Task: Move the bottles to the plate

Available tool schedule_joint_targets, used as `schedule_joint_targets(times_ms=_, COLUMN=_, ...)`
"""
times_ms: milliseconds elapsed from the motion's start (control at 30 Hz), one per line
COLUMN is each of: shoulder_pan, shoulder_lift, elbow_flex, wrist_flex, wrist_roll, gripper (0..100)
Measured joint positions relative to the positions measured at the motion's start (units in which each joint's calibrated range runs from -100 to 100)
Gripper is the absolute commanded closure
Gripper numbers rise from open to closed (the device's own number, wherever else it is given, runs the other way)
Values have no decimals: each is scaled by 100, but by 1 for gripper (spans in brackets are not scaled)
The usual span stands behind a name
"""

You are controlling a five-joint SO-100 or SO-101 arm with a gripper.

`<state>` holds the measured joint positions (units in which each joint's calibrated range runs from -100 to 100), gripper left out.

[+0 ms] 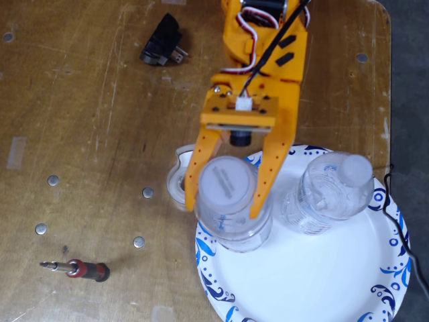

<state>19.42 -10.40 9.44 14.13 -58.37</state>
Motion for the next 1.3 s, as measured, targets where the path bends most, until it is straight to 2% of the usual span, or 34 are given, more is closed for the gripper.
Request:
schedule_joint_targets(times_ms=200, shoulder_pan=-319, shoulder_lift=570, elbow_flex=-45, wrist_flex=-43, wrist_roll=0, gripper=87)
schedule_joint_targets(times_ms=500, shoulder_pan=-538, shoulder_lift=1124, elbow_flex=108, wrist_flex=-1379, wrist_roll=0, gripper=87)
schedule_joint_targets(times_ms=733, shoulder_pan=-510, shoulder_lift=1124, elbow_flex=603, wrist_flex=-1702, wrist_roll=16, gripper=87)
schedule_joint_targets(times_ms=833, shoulder_pan=-593, shoulder_lift=1124, elbow_flex=917, wrist_flex=-2000, wrist_roll=260, gripper=87)
schedule_joint_targets(times_ms=1100, shoulder_pan=-556, shoulder_lift=1116, elbow_flex=1718, wrist_flex=-3183, wrist_roll=359, gripper=87)
schedule_joint_targets(times_ms=1300, shoulder_pan=-547, shoulder_lift=1116, elbow_flex=1781, wrist_flex=-3319, wrist_roll=359, gripper=86)
